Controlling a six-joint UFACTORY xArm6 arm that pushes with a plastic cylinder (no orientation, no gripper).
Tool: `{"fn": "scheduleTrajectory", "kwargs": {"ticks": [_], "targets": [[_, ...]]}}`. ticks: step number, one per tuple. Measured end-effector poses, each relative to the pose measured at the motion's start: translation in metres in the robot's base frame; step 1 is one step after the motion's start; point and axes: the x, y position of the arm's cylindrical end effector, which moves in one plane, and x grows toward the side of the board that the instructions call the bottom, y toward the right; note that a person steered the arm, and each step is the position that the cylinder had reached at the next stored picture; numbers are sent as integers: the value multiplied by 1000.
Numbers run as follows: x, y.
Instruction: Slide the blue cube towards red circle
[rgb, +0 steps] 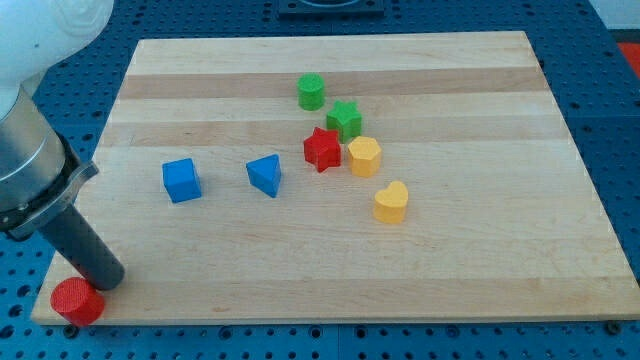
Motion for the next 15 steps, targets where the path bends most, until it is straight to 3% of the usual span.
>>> {"fn": "scheduleTrajectory", "kwargs": {"ticks": [4, 8, 9, 11, 12, 13, 14, 15], "targets": [[-6, 33], [25, 33], [7, 57], [-111, 192], [-111, 192], [-140, 191], [-182, 155], [-182, 112]]}}
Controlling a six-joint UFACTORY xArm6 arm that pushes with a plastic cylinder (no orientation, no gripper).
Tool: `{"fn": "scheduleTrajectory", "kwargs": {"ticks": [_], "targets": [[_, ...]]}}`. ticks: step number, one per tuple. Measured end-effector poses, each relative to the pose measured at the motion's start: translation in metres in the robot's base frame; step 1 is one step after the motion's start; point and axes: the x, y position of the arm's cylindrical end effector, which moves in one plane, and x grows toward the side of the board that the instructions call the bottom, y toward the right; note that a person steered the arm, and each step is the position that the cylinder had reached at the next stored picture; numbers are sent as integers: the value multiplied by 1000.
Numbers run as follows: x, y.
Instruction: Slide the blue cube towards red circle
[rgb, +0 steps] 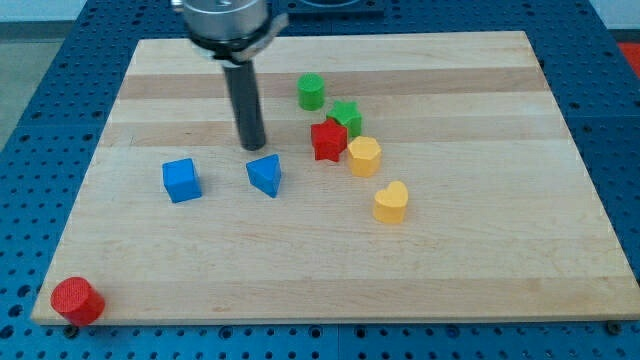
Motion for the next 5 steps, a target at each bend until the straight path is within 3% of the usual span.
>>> {"fn": "scheduleTrajectory", "kwargs": {"ticks": [2, 5], "targets": [[8, -70], [68, -116]]}}
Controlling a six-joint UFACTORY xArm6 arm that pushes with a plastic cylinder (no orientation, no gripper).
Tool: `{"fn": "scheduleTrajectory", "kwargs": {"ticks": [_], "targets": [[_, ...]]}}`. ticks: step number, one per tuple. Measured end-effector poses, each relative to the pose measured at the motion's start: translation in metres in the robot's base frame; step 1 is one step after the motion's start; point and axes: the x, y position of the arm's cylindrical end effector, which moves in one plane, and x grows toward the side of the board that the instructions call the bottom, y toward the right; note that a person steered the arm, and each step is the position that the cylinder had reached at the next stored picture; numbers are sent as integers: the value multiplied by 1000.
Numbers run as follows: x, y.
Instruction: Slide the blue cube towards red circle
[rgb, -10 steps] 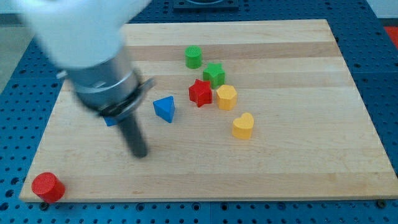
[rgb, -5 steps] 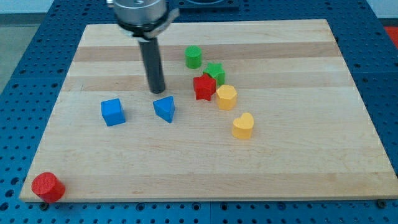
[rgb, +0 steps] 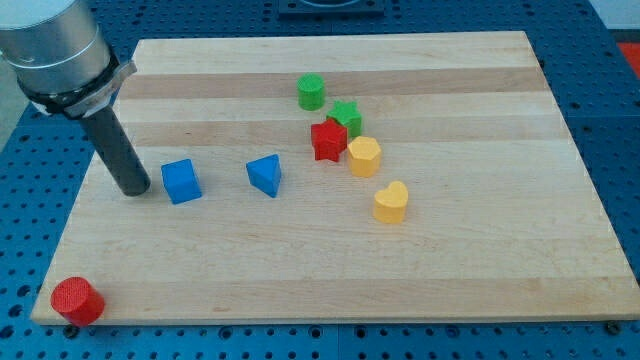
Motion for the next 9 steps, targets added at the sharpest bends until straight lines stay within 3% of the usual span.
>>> {"fn": "scheduleTrajectory", "kwargs": {"ticks": [2, 3, 4, 8, 9], "targets": [[-85, 40], [-15, 82], [5, 82], [20, 60], [-36, 76]]}}
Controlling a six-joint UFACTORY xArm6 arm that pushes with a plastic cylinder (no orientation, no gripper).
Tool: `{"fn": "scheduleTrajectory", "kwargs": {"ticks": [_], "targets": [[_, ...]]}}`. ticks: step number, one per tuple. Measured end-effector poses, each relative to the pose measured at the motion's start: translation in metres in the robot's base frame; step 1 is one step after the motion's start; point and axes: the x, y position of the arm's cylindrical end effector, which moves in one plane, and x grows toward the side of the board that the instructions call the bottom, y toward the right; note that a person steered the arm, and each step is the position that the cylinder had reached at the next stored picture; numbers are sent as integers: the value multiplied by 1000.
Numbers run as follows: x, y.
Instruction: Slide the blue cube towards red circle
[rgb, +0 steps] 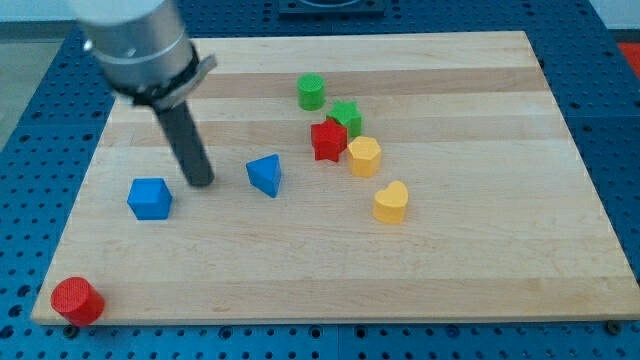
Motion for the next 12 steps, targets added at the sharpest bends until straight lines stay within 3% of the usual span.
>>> {"fn": "scheduleTrajectory", "kwargs": {"ticks": [3, 6, 8, 9, 10, 12], "targets": [[3, -68], [79, -69], [71, -68], [45, -36], [80, -23], [104, -38]]}}
